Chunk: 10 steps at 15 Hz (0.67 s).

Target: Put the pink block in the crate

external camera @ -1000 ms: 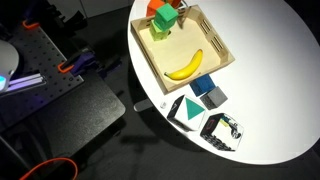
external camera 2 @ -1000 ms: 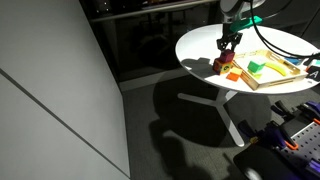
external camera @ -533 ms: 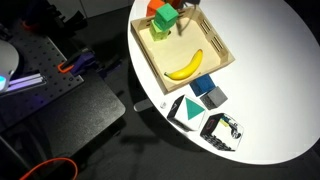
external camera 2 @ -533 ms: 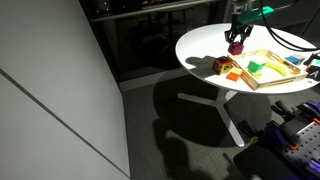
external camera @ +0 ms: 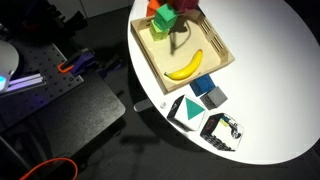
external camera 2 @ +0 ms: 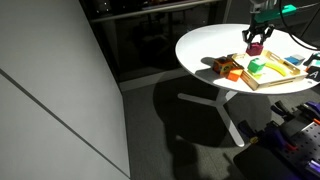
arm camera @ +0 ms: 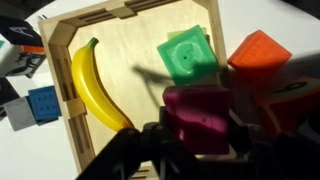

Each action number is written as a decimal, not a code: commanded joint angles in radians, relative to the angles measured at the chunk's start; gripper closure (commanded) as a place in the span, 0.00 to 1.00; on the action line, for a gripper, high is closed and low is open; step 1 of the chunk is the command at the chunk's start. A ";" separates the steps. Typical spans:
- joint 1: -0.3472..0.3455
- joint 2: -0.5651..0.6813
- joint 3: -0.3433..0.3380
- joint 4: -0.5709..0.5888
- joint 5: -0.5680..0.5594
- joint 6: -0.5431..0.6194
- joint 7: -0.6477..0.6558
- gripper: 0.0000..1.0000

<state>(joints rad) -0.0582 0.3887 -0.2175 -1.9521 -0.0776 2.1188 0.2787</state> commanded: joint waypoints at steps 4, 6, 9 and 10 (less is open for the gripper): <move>-0.053 -0.125 -0.040 -0.149 -0.030 0.023 0.068 0.13; -0.069 -0.164 -0.029 -0.179 -0.006 0.058 0.048 0.00; -0.072 -0.226 -0.010 -0.216 0.036 0.100 0.025 0.00; -0.070 -0.243 -0.001 -0.223 0.053 0.105 0.018 0.00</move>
<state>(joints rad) -0.1174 0.2315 -0.2492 -2.1154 -0.0695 2.1887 0.3212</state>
